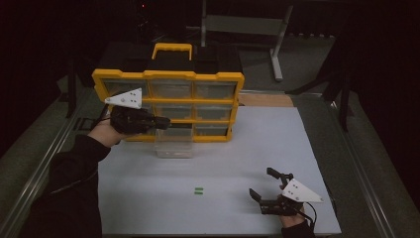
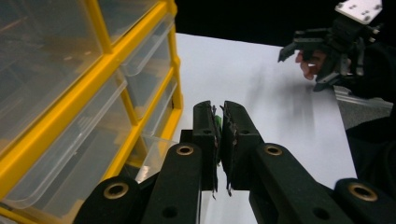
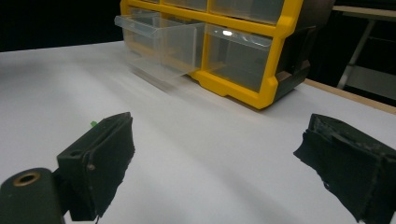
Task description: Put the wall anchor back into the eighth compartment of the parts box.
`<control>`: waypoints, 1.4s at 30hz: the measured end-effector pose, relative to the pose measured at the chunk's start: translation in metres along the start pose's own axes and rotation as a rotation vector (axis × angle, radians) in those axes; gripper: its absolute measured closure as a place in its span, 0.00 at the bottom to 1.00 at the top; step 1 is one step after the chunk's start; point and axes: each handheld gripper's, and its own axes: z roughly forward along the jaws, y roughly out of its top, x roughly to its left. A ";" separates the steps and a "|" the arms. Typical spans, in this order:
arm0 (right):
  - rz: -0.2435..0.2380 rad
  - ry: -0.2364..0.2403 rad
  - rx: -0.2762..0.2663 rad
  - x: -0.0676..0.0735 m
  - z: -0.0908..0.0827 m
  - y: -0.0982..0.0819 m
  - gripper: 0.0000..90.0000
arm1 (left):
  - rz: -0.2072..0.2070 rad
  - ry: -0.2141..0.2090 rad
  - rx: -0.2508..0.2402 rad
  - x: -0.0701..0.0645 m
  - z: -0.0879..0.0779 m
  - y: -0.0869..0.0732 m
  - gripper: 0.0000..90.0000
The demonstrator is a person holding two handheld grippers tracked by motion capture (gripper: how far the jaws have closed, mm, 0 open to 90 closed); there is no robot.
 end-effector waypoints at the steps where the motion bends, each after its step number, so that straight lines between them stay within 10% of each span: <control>1: 0.001 0.002 -0.002 0.000 0.000 0.000 0.10 | -0.004 0.004 0.001 0.002 0.001 -0.001 0.94; 23: 0.002 0.005 -0.004 -0.001 0.000 0.000 0.10 | -0.151 -0.001 0.038 0.020 0.035 -0.048 0.94; 42: 0.005 0.011 0.005 -0.001 0.001 -0.001 0.10 | -0.156 0.029 0.196 0.022 0.065 -0.060 0.94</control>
